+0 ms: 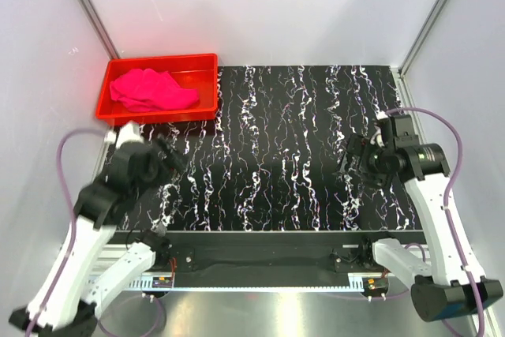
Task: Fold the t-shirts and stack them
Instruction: Grab the tshirt from the pile
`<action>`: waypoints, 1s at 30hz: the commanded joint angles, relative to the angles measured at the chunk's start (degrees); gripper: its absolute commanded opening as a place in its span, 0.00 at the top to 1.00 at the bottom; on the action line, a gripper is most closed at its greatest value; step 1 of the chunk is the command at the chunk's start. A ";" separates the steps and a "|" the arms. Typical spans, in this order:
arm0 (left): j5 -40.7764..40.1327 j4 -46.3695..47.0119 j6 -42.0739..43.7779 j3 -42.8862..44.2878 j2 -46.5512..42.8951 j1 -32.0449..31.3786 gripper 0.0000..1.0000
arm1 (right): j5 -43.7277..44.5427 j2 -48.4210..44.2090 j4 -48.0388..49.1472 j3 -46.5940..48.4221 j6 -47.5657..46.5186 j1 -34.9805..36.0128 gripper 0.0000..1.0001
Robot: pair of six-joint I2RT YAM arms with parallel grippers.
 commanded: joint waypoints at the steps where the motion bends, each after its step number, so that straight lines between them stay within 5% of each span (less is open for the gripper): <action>1: -3.99 5.05 11.31 11.57 13.19 2.98 0.19 | -5.19 4.01 2.86 5.67 -2.74 1.92 0.00; 5: 4.96 15.06 17.04 19.41 30.93 19.82 0.26 | -10.64 9.97 4.35 9.81 -3.36 2.88 0.00; 11: 3.05 22.37 26.27 40.14 55.46 28.65 0.17 | -12.41 17.97 5.50 13.76 -3.62 4.20 0.00; 22: -1.34 26.15 33.48 64.41 94.05 30.51 0.27 | -9.95 27.04 5.32 19.13 -5.20 4.21 0.00; 24: -1.78 26.95 32.79 67.22 96.62 30.77 0.38 | -10.56 28.18 6.63 18.69 -4.24 4.21 0.00; 30: -2.32 30.53 30.23 65.84 99.27 30.95 0.46 | -9.60 31.00 7.17 20.00 -3.45 4.20 0.00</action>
